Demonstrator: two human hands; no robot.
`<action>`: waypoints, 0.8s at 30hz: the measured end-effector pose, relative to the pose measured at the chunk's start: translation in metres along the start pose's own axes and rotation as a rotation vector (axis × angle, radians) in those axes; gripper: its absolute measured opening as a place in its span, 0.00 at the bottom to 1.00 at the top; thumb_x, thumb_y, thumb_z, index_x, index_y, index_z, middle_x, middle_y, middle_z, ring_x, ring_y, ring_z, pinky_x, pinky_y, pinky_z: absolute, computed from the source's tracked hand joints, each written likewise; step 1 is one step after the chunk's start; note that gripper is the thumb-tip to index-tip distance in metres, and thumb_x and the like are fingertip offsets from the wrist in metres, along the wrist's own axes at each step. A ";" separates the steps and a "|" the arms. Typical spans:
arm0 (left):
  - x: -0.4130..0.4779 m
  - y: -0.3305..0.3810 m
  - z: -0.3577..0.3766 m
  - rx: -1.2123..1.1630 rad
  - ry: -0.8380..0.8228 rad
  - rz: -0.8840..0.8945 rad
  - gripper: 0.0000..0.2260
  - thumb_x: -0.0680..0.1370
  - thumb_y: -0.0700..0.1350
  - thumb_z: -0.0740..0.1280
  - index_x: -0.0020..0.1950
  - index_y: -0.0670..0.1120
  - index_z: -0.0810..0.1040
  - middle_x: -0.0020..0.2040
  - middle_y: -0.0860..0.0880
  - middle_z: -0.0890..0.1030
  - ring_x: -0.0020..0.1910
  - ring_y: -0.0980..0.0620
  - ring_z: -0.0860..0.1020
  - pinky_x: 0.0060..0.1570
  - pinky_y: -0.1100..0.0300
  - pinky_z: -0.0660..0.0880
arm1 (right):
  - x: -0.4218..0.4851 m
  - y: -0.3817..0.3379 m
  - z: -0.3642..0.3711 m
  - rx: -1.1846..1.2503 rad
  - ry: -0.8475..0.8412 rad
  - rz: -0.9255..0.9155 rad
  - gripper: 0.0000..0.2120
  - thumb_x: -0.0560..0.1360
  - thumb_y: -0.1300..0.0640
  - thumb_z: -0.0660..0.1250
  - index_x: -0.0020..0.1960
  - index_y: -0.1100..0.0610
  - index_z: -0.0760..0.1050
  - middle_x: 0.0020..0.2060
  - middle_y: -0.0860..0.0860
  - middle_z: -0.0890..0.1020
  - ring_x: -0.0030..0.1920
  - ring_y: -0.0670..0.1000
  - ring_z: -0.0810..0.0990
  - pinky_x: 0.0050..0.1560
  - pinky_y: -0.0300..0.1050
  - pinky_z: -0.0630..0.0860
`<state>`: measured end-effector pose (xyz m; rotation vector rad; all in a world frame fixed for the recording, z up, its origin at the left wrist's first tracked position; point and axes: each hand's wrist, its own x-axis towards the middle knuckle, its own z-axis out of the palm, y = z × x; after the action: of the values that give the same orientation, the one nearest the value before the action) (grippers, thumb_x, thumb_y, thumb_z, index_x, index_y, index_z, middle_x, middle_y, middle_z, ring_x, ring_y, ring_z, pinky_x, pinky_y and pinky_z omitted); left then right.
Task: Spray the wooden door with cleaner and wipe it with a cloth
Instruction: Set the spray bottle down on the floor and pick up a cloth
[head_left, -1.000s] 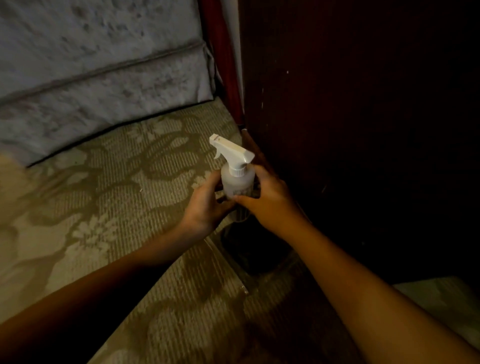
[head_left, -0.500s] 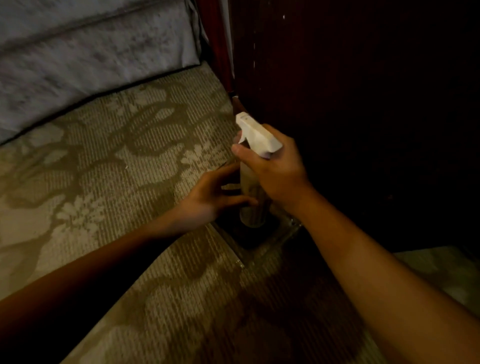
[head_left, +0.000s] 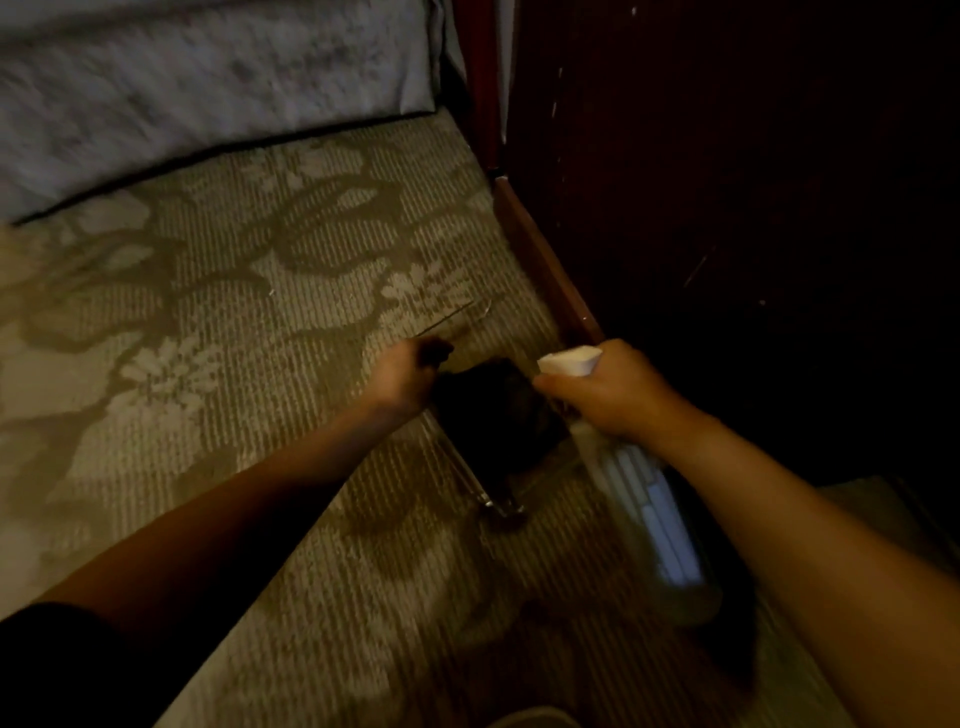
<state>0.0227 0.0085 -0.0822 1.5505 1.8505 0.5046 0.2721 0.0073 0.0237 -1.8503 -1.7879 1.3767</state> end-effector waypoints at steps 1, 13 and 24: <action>0.001 -0.001 0.000 0.008 -0.004 0.002 0.18 0.80 0.30 0.61 0.68 0.40 0.81 0.65 0.41 0.83 0.64 0.44 0.82 0.65 0.53 0.76 | 0.001 0.005 0.003 -0.045 0.004 0.026 0.25 0.73 0.49 0.77 0.64 0.62 0.78 0.55 0.57 0.83 0.56 0.57 0.82 0.57 0.53 0.81; 0.001 0.002 0.003 -0.039 -0.031 0.025 0.21 0.77 0.32 0.59 0.67 0.40 0.81 0.61 0.44 0.84 0.58 0.47 0.83 0.62 0.53 0.78 | 0.003 0.031 -0.006 0.074 -0.038 0.093 0.23 0.73 0.57 0.77 0.65 0.61 0.76 0.55 0.58 0.83 0.53 0.55 0.83 0.53 0.49 0.80; -0.002 0.011 0.009 0.030 -0.085 0.072 0.21 0.76 0.35 0.60 0.67 0.39 0.80 0.62 0.41 0.84 0.62 0.45 0.82 0.65 0.50 0.77 | 0.004 0.039 -0.002 0.054 -0.221 0.117 0.21 0.75 0.56 0.76 0.66 0.59 0.78 0.57 0.54 0.82 0.56 0.52 0.81 0.54 0.44 0.79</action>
<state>0.0369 0.0081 -0.0803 1.6378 1.7512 0.4381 0.2987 0.0028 -0.0047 -1.8648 -1.7436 1.7147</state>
